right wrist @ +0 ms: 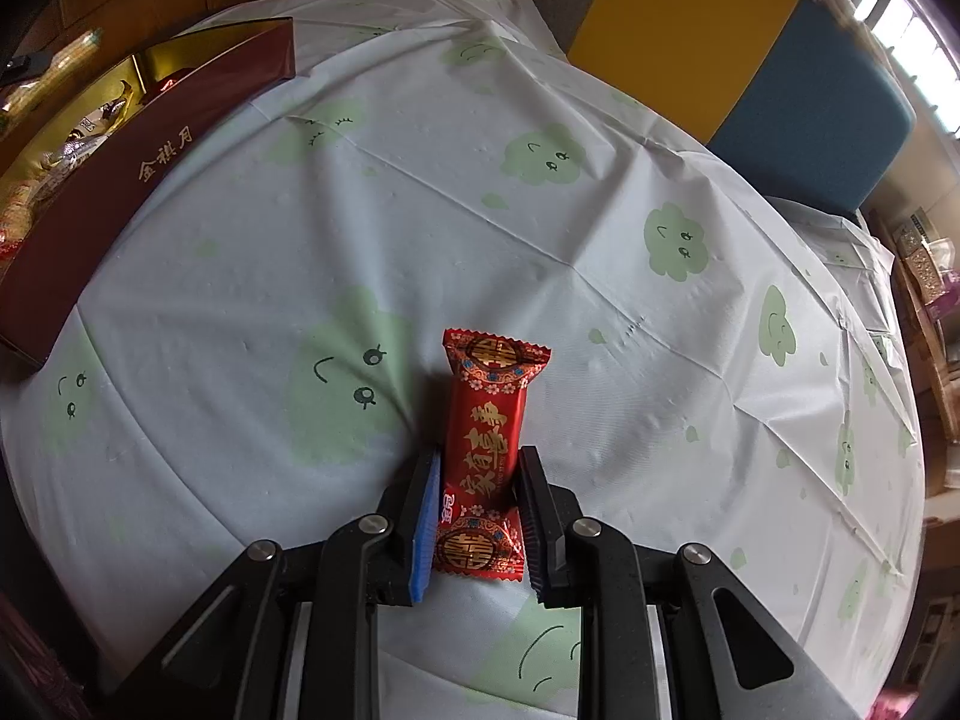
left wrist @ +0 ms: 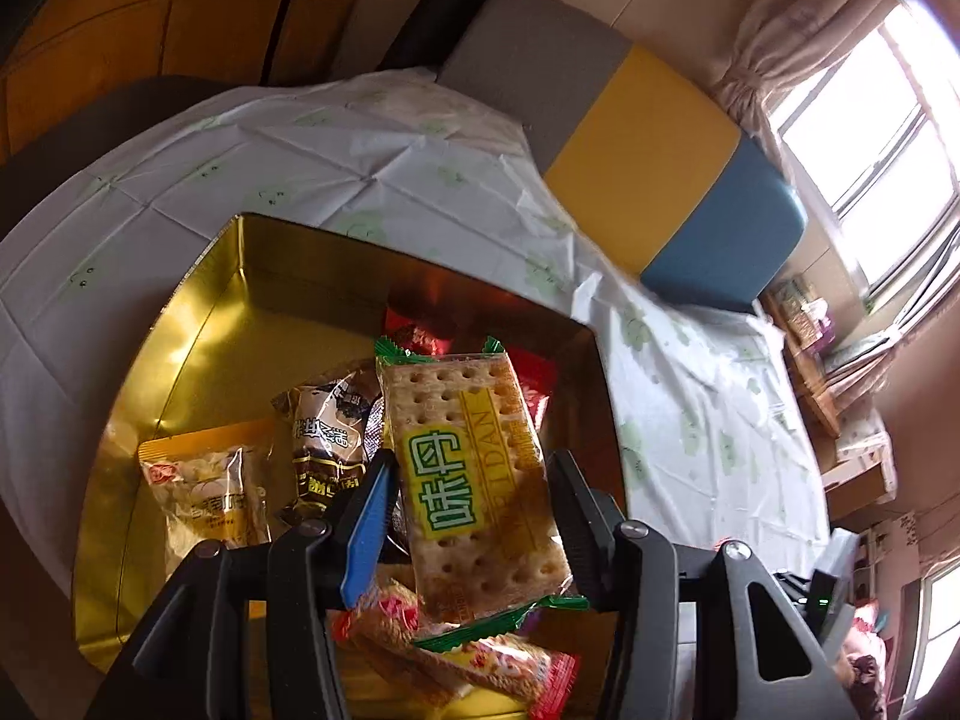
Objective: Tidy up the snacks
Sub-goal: 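Lower the cracker pack into the gold tray with the left tool while the right holds the candy, then raise the open left tool from the tray while the right carries the candy toward it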
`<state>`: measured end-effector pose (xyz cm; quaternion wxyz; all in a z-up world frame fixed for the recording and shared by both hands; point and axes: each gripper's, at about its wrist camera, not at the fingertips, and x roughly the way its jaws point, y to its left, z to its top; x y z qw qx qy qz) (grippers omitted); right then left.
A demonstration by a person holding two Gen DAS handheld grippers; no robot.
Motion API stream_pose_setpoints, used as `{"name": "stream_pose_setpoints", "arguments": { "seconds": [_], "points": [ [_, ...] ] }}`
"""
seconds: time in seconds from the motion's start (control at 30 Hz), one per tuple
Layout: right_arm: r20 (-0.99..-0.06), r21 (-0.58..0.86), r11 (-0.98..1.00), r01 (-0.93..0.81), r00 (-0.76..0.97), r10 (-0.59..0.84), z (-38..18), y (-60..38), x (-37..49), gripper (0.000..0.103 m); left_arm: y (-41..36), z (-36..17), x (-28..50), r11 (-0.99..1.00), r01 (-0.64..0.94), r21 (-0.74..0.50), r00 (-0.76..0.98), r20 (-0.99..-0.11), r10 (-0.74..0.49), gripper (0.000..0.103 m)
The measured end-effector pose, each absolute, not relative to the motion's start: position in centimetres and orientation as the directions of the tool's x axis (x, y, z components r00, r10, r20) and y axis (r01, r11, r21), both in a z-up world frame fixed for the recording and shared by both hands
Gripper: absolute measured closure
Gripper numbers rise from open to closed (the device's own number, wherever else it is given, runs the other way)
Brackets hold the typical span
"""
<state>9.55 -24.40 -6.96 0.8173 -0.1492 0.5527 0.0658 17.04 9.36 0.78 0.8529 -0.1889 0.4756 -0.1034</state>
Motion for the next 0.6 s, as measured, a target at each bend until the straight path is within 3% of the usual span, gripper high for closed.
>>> {"name": "stream_pose_setpoints", "arguments": {
  "seconds": [0.4,0.6],
  "points": [
    [-0.923,-0.172,0.947,-0.270,0.380,-0.059,-7.0,-24.4,9.6,0.078,6.4,-3.4,21.6,0.949,0.002,-0.315,0.457,-0.844,-0.281,0.051],
    [-0.923,-0.173,0.947,-0.270,0.380,-0.060,-7.0,-24.4,9.6,0.078,7.0,-3.1,20.9,0.942,0.000,-0.336,0.472,-0.830,-0.296,0.049]
  ]
}}
